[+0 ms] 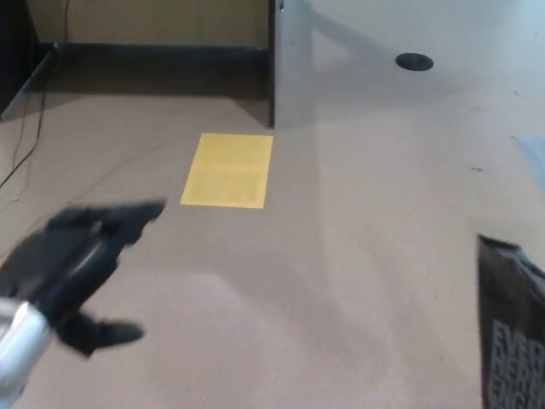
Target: A person is holding a plastic bag and the robot extends its left hand to grab the bag by hooking its thumb into the holes at the top and brings its hand down by its side. Then it extends its arm again to hand the plastic bag back to the person.
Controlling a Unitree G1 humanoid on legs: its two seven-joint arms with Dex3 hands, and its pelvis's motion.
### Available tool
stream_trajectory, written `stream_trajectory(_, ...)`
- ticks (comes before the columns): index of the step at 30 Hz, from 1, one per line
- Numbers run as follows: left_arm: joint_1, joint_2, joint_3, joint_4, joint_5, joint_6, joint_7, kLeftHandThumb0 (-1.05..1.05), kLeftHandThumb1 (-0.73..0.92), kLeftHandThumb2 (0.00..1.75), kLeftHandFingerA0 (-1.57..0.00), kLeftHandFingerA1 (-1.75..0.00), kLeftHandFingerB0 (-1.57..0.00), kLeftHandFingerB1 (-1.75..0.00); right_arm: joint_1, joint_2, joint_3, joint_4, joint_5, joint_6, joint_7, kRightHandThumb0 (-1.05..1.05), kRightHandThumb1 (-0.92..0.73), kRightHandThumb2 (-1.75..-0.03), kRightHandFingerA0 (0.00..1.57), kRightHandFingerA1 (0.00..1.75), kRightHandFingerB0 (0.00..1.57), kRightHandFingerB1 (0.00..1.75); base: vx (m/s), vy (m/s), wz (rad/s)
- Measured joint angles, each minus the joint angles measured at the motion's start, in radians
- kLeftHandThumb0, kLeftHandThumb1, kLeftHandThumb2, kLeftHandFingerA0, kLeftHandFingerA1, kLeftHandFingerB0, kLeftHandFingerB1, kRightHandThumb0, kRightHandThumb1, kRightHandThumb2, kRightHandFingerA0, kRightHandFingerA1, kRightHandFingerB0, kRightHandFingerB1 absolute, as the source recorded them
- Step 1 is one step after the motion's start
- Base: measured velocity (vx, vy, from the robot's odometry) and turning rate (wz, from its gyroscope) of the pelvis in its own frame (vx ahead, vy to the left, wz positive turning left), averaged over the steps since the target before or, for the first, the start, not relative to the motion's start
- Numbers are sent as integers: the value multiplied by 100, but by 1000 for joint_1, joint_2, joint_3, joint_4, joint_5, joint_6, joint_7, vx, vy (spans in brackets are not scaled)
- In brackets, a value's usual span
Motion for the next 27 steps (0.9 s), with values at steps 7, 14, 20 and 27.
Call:
stream_trajectory(7, 121, -25, 49, 237, -21, -80, 112, -56, 42, 70, -27, -46, -23, -39, 0, 0, 0, 0, 1, -1, 0, -40, -67, -61, 64, 47, 56, 41, 0, 0, 0)
stream_trajectory(14, 198, -53, 82, 520, -35, -158, 224, -51, 43, 70, -35, -48, -24, -39, 0, 0, 0, 1, 1, -1, 0, -39, -67, -61, 64, 47, 56, 41, 0, 0, 0)
stream_trajectory(20, 228, -67, 105, 747, -52, -233, 315, -49, 42, 69, -33, -45, -27, -40, 0, 3, -1, 4, 2, -1, 0, -39, -65, -62, 65, 49, 58, 42, 0, 0, 0)
stream_trajectory(27, 214, -80, 166, 985, -116, -348, 372, -47, 40, 67, -38, -46, -31, -41, 0, 6, -4, 11, 4, -1, 0, -42, -66, -63, 65, 47, 57, 42, 0, 0, 0)
